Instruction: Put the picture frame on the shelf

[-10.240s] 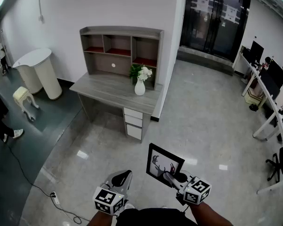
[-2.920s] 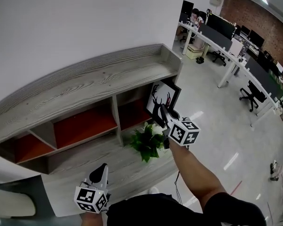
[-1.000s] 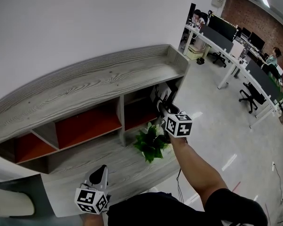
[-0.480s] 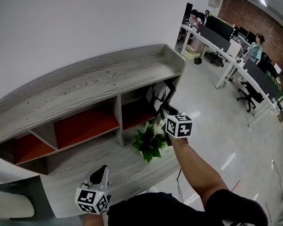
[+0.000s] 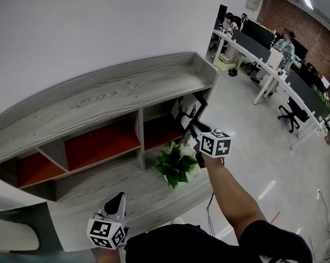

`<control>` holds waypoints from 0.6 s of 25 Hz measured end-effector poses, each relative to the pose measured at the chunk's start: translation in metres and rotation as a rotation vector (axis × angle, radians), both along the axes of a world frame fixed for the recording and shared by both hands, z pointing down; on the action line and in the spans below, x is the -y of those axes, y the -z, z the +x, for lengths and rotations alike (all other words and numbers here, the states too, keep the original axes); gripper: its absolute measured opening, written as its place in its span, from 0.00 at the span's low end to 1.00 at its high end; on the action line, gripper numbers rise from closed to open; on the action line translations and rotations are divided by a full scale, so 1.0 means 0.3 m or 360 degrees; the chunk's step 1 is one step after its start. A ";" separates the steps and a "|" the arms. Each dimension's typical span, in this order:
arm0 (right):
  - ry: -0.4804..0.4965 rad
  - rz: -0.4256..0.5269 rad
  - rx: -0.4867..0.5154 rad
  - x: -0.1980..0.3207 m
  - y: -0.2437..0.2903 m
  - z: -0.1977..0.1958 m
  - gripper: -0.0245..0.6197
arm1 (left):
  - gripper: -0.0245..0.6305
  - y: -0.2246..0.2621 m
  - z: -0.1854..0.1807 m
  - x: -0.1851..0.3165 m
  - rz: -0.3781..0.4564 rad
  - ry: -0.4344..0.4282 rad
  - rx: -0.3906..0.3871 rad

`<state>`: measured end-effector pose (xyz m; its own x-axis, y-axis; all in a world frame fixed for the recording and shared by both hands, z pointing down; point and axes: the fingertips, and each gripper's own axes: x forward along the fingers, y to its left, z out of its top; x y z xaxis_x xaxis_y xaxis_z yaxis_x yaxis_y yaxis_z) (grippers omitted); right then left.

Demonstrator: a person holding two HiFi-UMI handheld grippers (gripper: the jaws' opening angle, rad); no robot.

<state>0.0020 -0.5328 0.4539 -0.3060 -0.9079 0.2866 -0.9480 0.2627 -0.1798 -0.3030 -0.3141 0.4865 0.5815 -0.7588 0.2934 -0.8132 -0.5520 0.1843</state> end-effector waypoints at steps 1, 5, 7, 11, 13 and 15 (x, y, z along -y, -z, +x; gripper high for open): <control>-0.0001 0.0006 -0.0017 0.001 -0.001 0.000 0.16 | 0.05 -0.001 0.003 -0.001 -0.0001 -0.0001 0.0000; -0.0019 0.0020 -0.0090 0.000 0.000 -0.001 0.22 | 0.05 0.003 0.017 -0.007 -0.0001 -0.0003 0.0006; -0.0013 0.0008 -0.0093 -0.006 -0.003 -0.002 0.29 | 0.05 0.003 0.023 -0.009 -0.0004 0.0002 0.0009; 0.0011 0.0000 -0.0102 -0.031 -0.011 0.004 0.35 | 0.05 -0.001 0.050 -0.015 -0.0011 0.0005 0.0013; 0.0031 0.0004 -0.0102 -0.048 -0.009 0.010 0.36 | 0.05 -0.002 0.071 -0.020 -0.0010 0.0003 0.0017; 0.0046 0.0021 -0.0097 -0.070 0.003 0.020 0.36 | 0.05 0.001 0.096 -0.026 -0.0007 0.0002 0.0022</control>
